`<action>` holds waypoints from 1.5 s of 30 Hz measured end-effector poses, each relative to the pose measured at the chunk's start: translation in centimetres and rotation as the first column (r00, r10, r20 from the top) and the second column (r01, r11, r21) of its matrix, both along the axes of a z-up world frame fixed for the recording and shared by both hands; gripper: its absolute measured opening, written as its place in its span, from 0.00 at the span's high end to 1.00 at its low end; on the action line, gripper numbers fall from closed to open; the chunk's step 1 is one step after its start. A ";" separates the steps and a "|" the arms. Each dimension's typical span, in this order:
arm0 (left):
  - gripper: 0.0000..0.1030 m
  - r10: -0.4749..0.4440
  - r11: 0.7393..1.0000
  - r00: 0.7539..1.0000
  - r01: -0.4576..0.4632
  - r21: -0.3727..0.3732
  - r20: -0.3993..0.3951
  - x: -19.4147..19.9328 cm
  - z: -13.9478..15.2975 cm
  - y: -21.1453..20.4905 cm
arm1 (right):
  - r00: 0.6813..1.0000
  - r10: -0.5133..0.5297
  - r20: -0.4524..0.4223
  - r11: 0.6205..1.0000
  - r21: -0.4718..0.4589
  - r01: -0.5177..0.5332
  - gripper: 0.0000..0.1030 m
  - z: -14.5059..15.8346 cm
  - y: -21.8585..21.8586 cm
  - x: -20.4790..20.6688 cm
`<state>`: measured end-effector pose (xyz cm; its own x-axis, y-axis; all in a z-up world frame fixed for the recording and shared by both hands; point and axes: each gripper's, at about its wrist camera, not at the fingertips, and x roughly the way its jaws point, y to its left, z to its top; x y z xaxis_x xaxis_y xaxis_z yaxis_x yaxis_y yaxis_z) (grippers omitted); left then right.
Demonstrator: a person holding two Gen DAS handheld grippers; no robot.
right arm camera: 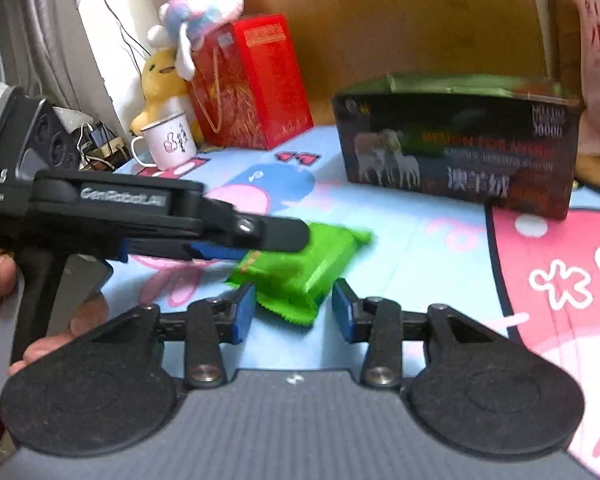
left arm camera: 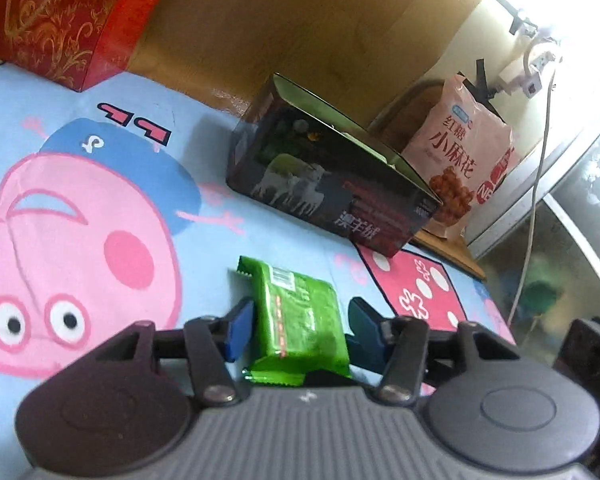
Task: Organize snacks
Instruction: 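Move both tools down to the bright green packet on the sheet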
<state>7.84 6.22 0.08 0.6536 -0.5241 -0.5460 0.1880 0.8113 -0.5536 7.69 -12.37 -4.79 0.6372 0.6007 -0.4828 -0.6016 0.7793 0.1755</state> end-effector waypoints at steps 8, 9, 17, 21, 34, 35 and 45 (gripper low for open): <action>0.50 -0.103 0.995 0.995 0.103 -0.006 0.003 -2.7 -0.1 -2.6 | 0.997 -0.071 0.031 0.997 0.015 0.070 0.60 0.5 -2.2 -3.0; 0.50 -0.116 0.993 0.993 0.116 -0.002 0.006 -3.1 -0.1 -3.0 | 0.997 -0.078 0.023 0.997 0.021 0.077 0.60 0.2 -2.9 -3.4; 0.47 -0.205 0.978 0.978 0.204 0.036 0.037 -6.3 0.0 -5.4 | 0.994 -0.104 0.024 0.994 0.022 0.103 0.58 -0.6 -5.0 -7.7; 0.47 -0.211 0.973 0.975 0.203 0.110 0.065 -7.4 0.2 -6.3 | 0.994 -0.107 0.031 0.994 0.023 0.106 0.56 -1.0 -5.2 -8.5; 0.41 -0.088 0.971 0.993 0.067 0.230 0.084 -7.8 0.9 -5.0 | 0.989 -0.117 0.092 0.993 -0.003 0.118 0.47 -1.7 -4.6 -9.3; 0.40 -0.085 0.970 0.993 0.062 0.235 0.086 -7.7 0.9 -5.0 | 0.989 -0.116 0.097 0.993 -0.009 0.118 0.46 -1.7 -4.5 -9.3; 0.37 -0.092 0.969 0.991 0.068 0.237 0.093 -7.7 0.8 -5.0 | 0.988 -0.116 0.103 0.993 -0.013 0.118 0.44 -1.8 -4.4 -9.3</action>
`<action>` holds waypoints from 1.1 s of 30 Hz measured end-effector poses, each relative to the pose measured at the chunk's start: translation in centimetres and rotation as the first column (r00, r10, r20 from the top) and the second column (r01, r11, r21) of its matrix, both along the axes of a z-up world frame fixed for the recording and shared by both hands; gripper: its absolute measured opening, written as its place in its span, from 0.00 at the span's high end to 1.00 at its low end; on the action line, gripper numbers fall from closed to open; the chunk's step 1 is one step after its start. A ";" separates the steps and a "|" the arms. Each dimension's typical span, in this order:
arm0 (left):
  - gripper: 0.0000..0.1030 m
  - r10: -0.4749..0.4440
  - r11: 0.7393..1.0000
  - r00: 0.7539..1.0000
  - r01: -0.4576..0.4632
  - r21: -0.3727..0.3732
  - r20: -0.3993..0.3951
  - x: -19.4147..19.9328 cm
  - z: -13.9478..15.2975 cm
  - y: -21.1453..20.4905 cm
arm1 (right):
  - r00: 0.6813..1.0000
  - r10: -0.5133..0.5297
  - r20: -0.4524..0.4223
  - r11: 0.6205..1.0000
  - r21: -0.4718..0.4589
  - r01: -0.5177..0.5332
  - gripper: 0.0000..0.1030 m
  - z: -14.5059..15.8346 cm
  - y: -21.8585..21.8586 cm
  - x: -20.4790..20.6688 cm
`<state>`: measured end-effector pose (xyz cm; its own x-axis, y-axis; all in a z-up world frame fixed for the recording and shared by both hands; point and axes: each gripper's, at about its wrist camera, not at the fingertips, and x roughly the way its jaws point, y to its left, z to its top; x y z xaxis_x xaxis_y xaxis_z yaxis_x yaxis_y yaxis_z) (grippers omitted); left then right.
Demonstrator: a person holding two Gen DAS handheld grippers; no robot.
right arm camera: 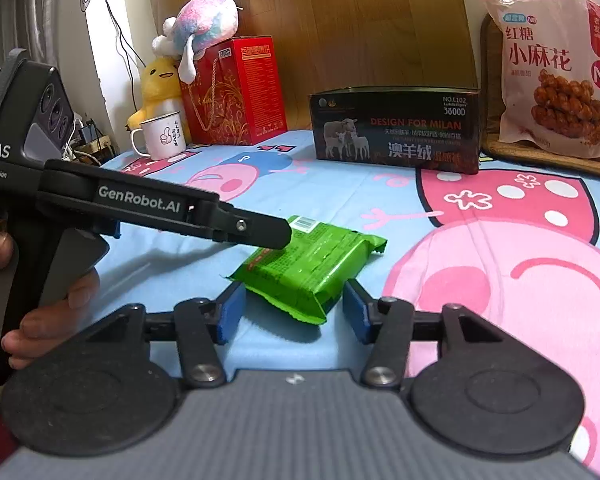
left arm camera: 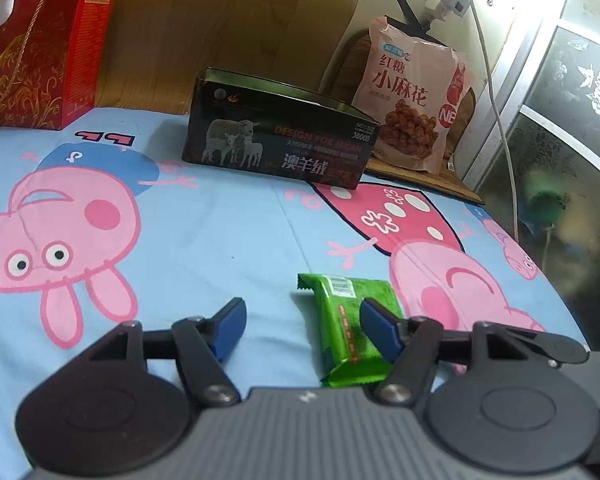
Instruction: Organize snacks
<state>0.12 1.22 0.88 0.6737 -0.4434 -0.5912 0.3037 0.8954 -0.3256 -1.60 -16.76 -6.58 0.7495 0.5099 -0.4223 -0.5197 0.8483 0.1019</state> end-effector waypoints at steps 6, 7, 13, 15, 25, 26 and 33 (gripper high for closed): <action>0.35 -0.002 1.000 1.000 0.002 0.004 0.013 -0.1 -0.1 -0.1 | 1.000 -0.003 0.002 1.000 0.005 0.003 0.44 0.0 0.1 -0.2; 0.35 -0.003 1.000 1.000 0.003 0.004 0.016 -0.1 -0.2 0.0 | 1.000 -0.004 0.003 1.000 0.004 0.004 0.44 0.0 0.1 -0.1; 0.32 -0.013 1.000 0.999 0.012 0.019 0.043 -0.4 -0.3 -0.3 | 1.000 -0.030 0.007 0.999 0.020 0.030 0.44 0.1 -0.3 -0.2; 0.30 -0.018 0.999 0.999 0.017 0.029 0.052 -0.5 -0.3 -0.4 | 0.999 -0.042 0.003 0.999 0.033 0.042 0.44 0.0 -0.4 -0.3; 0.28 -0.027 0.999 0.997 0.025 0.033 0.071 -0.7 -0.5 -0.4 | 0.999 -0.051 0.008 0.998 0.029 0.051 0.43 0.1 -0.3 -0.5; 0.27 -0.027 0.999 0.997 0.025 0.033 0.072 -0.8 -0.5 -0.4 | 0.999 -0.051 0.008 0.998 0.029 0.051 0.43 0.1 -0.3 -0.5; 0.25 -0.030 0.999 0.997 0.028 0.031 0.074 -0.8 -0.5 -0.4 | 0.999 -0.050 0.007 0.998 0.030 0.050 0.42 0.1 -0.3 -0.4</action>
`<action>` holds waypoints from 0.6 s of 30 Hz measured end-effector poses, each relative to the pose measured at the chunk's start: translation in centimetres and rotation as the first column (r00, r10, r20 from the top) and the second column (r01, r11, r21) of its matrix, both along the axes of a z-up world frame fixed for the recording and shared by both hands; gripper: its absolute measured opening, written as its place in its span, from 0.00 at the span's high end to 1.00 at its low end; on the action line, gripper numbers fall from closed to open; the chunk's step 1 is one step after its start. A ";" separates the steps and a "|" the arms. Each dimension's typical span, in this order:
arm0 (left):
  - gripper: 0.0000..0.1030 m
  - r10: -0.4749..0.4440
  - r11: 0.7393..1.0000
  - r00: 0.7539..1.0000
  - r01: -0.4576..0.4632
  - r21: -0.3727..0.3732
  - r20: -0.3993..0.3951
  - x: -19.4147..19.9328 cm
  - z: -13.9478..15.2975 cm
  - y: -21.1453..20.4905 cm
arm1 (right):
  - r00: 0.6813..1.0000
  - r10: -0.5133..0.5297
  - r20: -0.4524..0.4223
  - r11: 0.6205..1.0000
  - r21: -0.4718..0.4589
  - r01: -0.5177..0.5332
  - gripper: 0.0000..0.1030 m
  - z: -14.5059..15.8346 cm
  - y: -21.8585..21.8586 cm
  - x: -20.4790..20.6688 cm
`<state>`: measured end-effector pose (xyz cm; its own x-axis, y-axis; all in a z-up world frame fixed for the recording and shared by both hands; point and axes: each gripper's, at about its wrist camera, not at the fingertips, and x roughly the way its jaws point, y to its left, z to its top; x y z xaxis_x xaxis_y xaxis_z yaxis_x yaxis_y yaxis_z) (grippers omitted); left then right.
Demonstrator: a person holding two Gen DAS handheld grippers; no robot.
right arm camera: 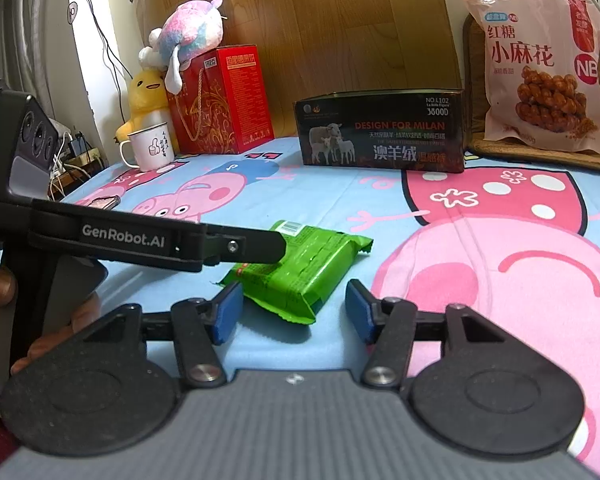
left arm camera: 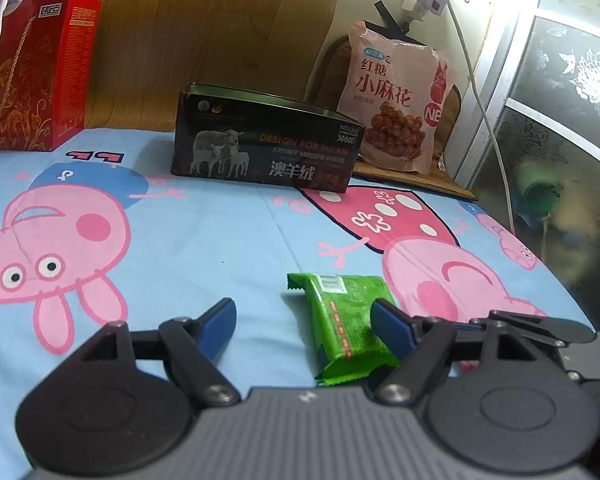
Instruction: Organize snacks
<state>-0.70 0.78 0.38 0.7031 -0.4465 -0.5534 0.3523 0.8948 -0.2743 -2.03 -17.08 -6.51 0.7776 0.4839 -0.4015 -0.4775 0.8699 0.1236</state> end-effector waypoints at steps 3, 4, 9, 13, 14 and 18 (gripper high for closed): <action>0.25 -0.001 1.000 1.000 0.001 -0.002 0.000 0.0 0.0 0.0 | 1.000 0.000 0.000 1.000 0.001 0.000 0.42 0.0 0.0 0.0; 0.24 -0.002 1.000 1.000 0.002 -0.004 0.001 0.0 0.0 0.0 | 1.000 -0.001 0.000 1.000 0.001 0.001 0.41 0.0 0.0 0.0; 0.23 -0.002 1.000 1.000 0.002 -0.012 0.001 0.0 0.0 0.1 | 1.000 -0.002 0.001 1.000 -0.001 0.002 0.41 0.0 0.0 0.0; 0.22 0.000 1.000 1.000 0.000 -0.014 0.002 -0.1 0.0 0.2 | 1.000 -0.003 0.001 1.000 0.000 0.003 0.41 0.0 0.0 0.0; 0.22 0.001 1.000 1.000 -0.001 -0.014 0.003 -0.1 0.0 0.2 | 1.000 -0.003 0.001 1.000 0.000 0.003 0.41 0.0 0.0 0.0; 0.22 0.005 1.000 1.000 -0.005 -0.006 0.007 -0.2 0.0 0.1 | 1.000 -0.001 0.001 1.000 -0.001 0.001 0.41 0.0 0.0 0.0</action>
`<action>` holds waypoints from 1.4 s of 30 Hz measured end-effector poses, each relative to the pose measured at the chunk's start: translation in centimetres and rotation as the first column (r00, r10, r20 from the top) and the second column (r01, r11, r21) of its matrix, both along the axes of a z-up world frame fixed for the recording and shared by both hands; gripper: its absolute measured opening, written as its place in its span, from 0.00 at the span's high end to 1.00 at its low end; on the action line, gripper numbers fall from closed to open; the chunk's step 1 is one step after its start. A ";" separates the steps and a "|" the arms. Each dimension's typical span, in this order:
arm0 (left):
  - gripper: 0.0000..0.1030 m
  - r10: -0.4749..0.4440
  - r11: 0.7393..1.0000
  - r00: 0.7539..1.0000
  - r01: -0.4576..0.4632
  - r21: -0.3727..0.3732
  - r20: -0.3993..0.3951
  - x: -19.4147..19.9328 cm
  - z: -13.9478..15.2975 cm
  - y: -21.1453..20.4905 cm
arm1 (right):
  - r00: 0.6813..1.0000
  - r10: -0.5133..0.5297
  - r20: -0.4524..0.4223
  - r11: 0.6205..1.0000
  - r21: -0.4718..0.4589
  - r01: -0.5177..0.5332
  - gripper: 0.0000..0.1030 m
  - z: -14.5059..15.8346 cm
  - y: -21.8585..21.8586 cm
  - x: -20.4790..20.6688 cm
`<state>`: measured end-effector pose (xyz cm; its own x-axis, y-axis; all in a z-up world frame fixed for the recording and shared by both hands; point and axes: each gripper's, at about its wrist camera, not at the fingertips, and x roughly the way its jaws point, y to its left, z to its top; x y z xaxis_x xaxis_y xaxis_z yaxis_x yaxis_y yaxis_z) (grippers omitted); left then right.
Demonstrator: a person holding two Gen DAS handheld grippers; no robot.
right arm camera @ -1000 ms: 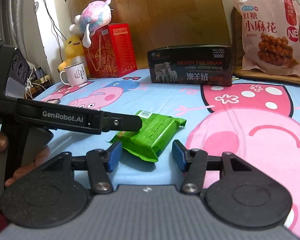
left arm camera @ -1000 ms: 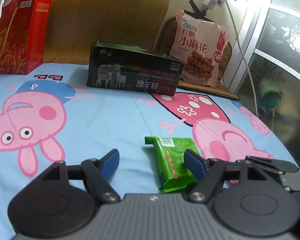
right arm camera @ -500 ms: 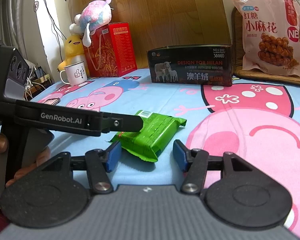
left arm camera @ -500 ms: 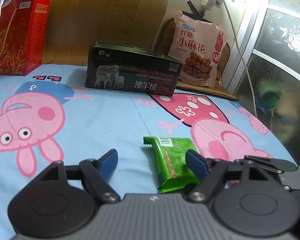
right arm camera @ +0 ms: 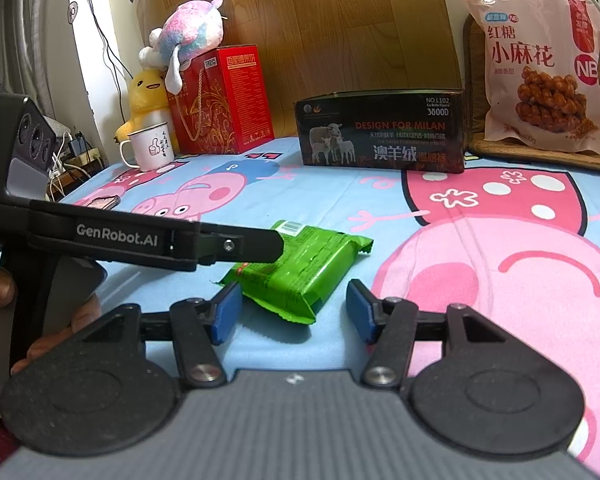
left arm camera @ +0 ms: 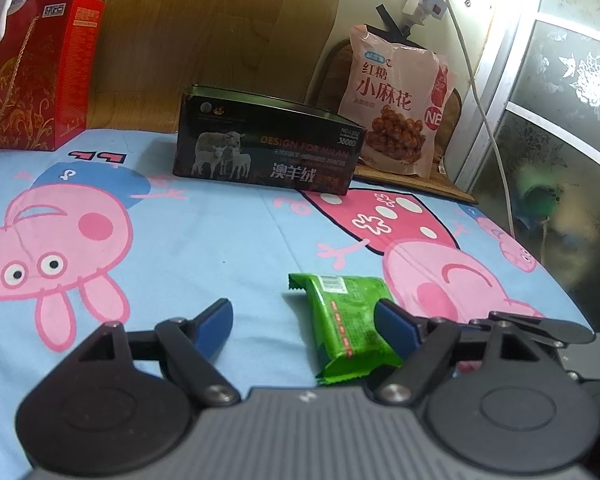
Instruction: Organize snacks
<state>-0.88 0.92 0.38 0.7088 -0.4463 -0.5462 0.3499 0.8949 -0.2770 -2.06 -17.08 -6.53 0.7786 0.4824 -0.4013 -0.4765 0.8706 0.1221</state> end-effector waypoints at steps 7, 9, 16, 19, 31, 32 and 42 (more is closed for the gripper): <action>0.22 0.005 1.000 1.000 -0.005 -0.001 -0.002 -0.1 0.1 0.2 | 1.000 -0.005 0.004 1.000 -0.006 0.005 0.41 0.0 0.1 -0.1; 0.22 0.009 1.000 1.000 -0.009 0.001 -0.001 -0.1 0.1 0.2 | 1.000 -0.007 0.005 1.000 -0.008 0.007 0.41 0.0 0.1 -0.1; 0.22 0.012 1.000 1.000 -0.012 0.005 -0.001 -0.1 0.1 0.3 | 1.000 -0.008 0.007 1.000 -0.012 0.009 0.41 0.0 0.2 -0.2; 0.22 0.012 1.000 1.000 -0.012 0.008 -0.002 -0.1 0.2 0.3 | 1.000 -0.010 0.008 1.000 -0.013 0.010 0.41 -0.1 0.2 -0.2; 0.12 0.020 1.000 1.000 -0.020 0.011 -0.008 0.0 0.0 0.3 | 1.000 0.003 0.006 1.000 -0.015 -0.003 0.35 -0.1 0.2 -0.3; 0.12 0.021 1.000 1.000 -0.021 0.010 -0.009 0.1 0.0 0.3 | 1.000 0.002 0.006 1.000 -0.014 -0.002 0.35 -0.1 0.2 -0.3; 0.11 0.036 0.999 0.999 -0.036 0.024 -0.002 0.0 0.1 0.3 | 1.000 0.003 0.003 1.000 -0.006 -0.003 0.34 -0.1 0.1 -0.3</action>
